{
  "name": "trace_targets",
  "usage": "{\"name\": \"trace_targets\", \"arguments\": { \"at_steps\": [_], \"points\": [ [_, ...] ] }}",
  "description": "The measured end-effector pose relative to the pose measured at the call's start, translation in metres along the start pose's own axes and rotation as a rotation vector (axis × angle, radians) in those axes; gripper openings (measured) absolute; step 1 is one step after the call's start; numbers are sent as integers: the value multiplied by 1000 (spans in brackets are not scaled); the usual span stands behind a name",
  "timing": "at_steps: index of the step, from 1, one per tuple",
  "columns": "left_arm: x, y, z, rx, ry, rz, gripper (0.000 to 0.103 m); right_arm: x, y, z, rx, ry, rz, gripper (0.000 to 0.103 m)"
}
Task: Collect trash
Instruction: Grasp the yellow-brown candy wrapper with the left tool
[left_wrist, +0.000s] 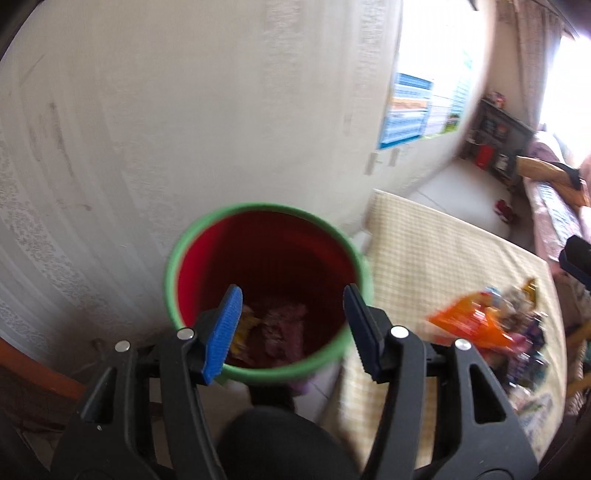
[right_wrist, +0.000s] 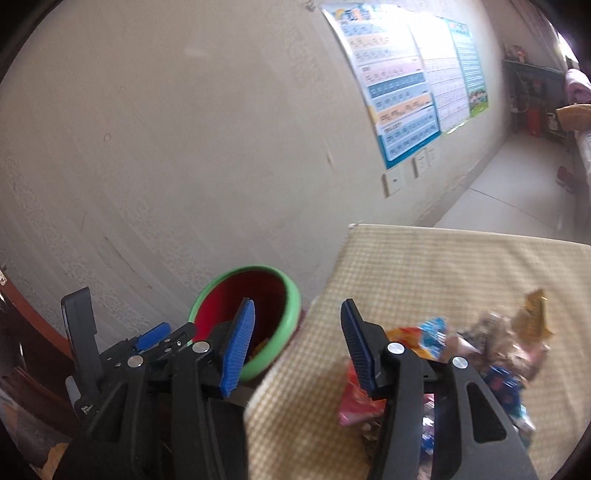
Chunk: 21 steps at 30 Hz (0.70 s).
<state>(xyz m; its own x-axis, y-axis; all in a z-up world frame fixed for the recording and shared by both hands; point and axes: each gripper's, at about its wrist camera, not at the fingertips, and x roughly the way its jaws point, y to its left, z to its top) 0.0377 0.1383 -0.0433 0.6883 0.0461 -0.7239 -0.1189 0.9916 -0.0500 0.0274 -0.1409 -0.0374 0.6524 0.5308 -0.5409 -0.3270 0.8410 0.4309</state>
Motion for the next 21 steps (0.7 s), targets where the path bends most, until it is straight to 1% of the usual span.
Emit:
{"name": "trace_targets", "arguments": {
  "at_steps": [4,8,10,11,12,14,16,17,18,19,21],
  "points": [
    [-9,-35,-17,46,34,-85,55,-28,-20,-26,-11,30,-77,50],
    [-17,-75,-41,112,92,-210,58,-46,-48,-64,-13,84,-189,50],
    [-21,-97,-56,165,134,-277,62,-50,-65,-83,12,112,-255,50],
    [-22,-110,-67,213,169,-318,64,-54,-74,-91,34,127,-281,50],
    [-23,-118,-75,244,192,-339,65,-58,-83,-99,59,140,-298,50],
    [-25,-136,-92,326,258,-388,71,-66,-99,-113,101,173,-320,50],
    [-29,-154,-107,392,309,-412,72,-73,-112,-125,144,201,-337,52],
    [-31,-163,-114,423,332,-426,73,-77,-118,-134,165,211,-337,55],
    [-31,-172,-121,458,358,-440,74,-78,-123,-139,187,221,-336,55],
    [-31,-177,-128,489,382,-447,78,-80,-127,-145,202,229,-336,55],
    [-23,-193,-145,566,432,-427,78,-80,-133,-155,229,247,-337,55]
  ]
}}
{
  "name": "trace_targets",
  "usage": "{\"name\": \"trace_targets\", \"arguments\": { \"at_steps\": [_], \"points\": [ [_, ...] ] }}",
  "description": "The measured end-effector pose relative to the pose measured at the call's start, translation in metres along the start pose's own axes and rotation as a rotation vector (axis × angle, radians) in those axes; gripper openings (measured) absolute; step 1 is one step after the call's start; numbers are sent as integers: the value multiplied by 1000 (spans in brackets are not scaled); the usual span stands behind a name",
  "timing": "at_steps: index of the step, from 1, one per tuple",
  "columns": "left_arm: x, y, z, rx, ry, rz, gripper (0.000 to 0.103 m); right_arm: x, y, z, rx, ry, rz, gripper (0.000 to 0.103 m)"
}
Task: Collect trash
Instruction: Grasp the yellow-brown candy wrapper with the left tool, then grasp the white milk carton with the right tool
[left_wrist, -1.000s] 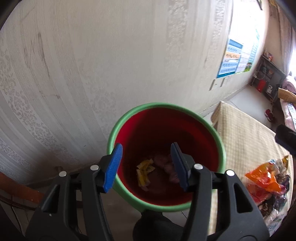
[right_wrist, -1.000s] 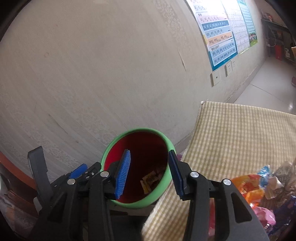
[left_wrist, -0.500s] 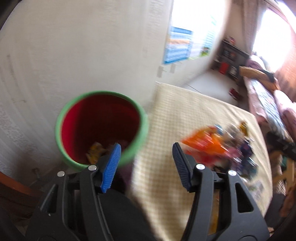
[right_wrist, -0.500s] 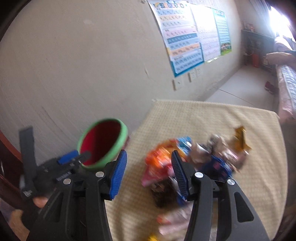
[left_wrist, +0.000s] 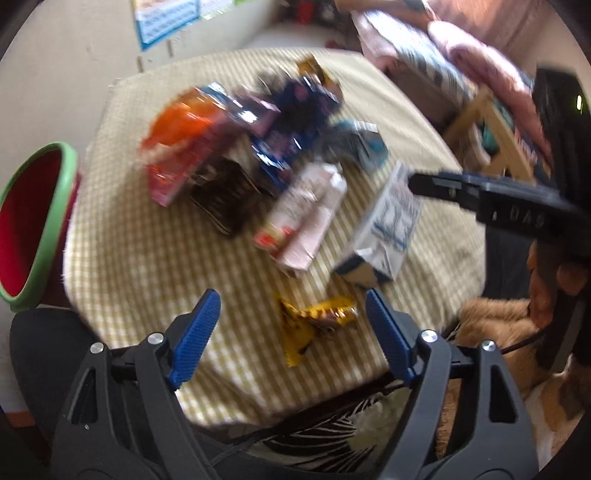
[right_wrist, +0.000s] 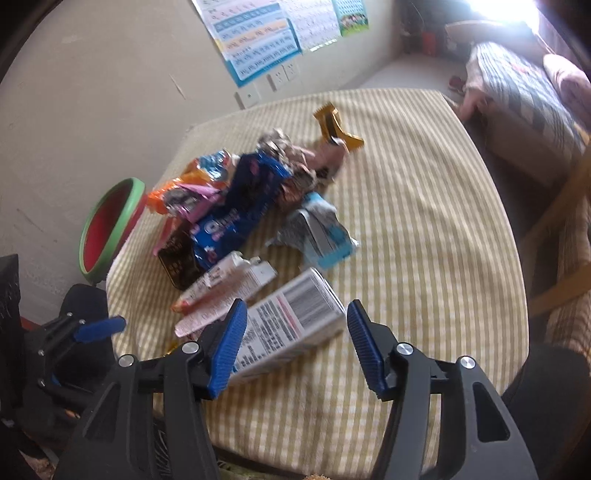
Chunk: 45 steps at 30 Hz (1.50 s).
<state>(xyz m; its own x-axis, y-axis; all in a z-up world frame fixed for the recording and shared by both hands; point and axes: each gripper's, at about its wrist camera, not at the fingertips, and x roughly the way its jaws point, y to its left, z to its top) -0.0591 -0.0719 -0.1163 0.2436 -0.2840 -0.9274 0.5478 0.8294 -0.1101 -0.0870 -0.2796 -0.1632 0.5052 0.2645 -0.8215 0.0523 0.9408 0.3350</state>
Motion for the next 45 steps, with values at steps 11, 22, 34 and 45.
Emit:
{"name": "trace_targets", "arguments": {
  "at_steps": [11,22,34,45],
  "points": [
    [34,12,3,-132,90,-58,28,2,-5,-4,24,47,36,64],
    [-17,57,16,-284,-169,32,28,25,-17,3,233,142,85,67],
    [-13,71,18,-340,-187,16,30,49,17,14,47,164,-3,74],
    [-8,78,17,-366,-172,21,30,49,44,26,-179,141,-61,54]
  ]
}}
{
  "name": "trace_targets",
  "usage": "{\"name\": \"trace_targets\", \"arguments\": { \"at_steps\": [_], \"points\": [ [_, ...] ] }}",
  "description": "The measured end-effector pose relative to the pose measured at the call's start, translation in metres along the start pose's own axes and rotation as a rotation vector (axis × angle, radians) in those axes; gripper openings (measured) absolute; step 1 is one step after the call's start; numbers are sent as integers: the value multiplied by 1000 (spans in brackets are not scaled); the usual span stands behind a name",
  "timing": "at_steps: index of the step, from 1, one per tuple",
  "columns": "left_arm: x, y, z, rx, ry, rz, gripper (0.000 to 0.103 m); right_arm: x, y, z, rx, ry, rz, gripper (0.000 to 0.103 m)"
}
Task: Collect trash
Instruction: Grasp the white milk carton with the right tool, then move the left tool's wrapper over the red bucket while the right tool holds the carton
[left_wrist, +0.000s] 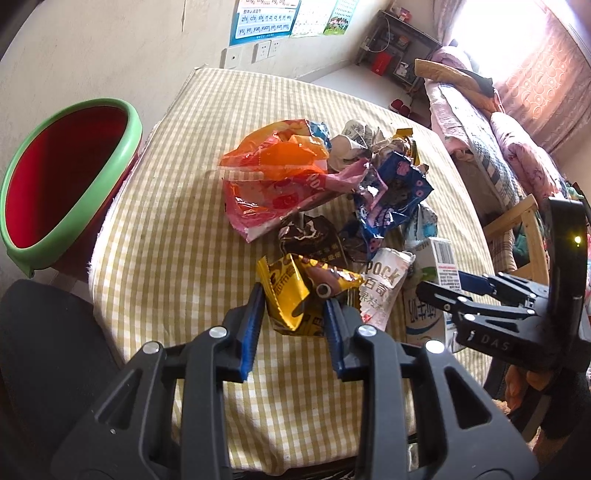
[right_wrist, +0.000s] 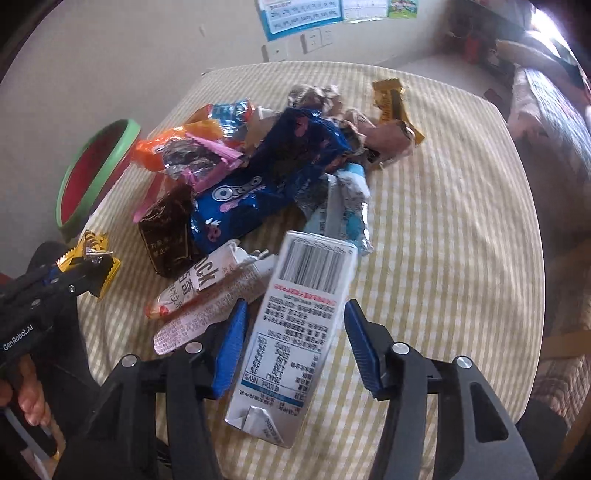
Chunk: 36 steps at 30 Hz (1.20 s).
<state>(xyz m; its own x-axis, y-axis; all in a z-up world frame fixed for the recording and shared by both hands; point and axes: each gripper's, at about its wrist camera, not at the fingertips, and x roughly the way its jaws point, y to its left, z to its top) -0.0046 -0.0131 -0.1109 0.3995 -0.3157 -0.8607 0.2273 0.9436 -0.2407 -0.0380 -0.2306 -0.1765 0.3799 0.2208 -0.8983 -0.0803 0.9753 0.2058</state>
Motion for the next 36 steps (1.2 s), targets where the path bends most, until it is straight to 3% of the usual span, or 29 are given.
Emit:
{"name": "trace_targets", "arguments": {
  "at_steps": [3,8,9,11,25,36],
  "points": [
    [1,2,0,-5,0,1,30,-3,-8,-8,44,12,13,59],
    [1,1,0,1,-1,9,30,4,-14,-27,52,65,17,59],
    [1,0,0,2,-3,10,30,6,-15,-28,54,70,23,49],
    [-1,1,0,0,-11,13,30,6,-15,-27,62,68,49,38],
    [-18,0,4,-4,-72,37,30,-73,-14,-17,50,-191,67,38],
    [-43,9,19,-19,-178,85,30,-88,23,3,-20,-261,115,38]
  ]
}}
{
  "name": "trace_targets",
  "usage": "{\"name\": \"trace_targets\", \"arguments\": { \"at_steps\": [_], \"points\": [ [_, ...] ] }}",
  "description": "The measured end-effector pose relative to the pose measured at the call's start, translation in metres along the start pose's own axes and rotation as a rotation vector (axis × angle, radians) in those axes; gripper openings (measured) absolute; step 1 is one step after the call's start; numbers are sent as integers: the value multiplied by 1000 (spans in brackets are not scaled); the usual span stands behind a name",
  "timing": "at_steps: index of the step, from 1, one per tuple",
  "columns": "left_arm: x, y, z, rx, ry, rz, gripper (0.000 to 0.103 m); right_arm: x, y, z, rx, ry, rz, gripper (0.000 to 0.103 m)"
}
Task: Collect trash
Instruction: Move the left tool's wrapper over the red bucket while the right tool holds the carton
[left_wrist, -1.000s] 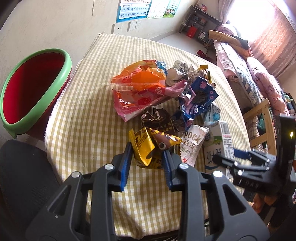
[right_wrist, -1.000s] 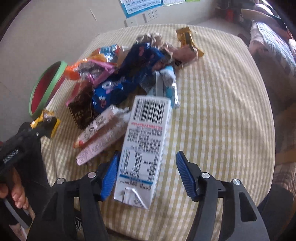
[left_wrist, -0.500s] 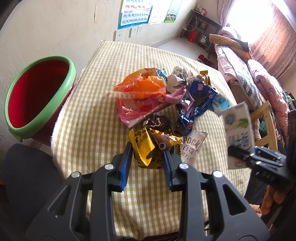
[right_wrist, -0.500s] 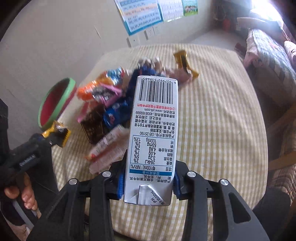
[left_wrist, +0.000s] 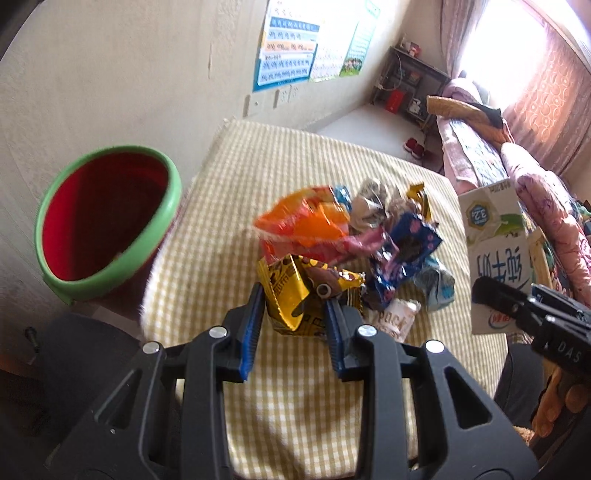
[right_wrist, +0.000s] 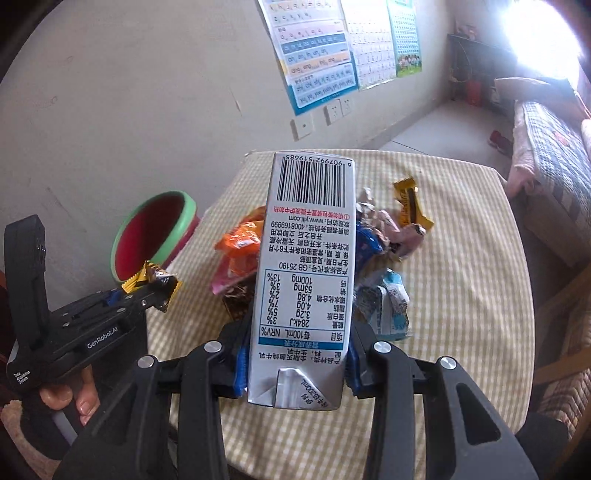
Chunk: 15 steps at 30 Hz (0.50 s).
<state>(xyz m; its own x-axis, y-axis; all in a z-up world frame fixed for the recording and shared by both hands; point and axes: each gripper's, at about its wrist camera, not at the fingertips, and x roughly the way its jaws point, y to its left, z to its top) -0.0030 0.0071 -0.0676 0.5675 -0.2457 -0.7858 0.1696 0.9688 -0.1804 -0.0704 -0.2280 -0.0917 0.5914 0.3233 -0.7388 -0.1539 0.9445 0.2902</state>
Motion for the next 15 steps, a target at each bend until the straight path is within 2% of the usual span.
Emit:
{"name": "trace_targets", "arguments": {
  "at_steps": [8,15],
  "points": [
    [-15,16,18,-24,-86,47,30,15,37,17,-54,-11,46,38],
    [-22,31,29,-51,-126,67,30,24,59,29,-90,-25,74,38]
  ]
}}
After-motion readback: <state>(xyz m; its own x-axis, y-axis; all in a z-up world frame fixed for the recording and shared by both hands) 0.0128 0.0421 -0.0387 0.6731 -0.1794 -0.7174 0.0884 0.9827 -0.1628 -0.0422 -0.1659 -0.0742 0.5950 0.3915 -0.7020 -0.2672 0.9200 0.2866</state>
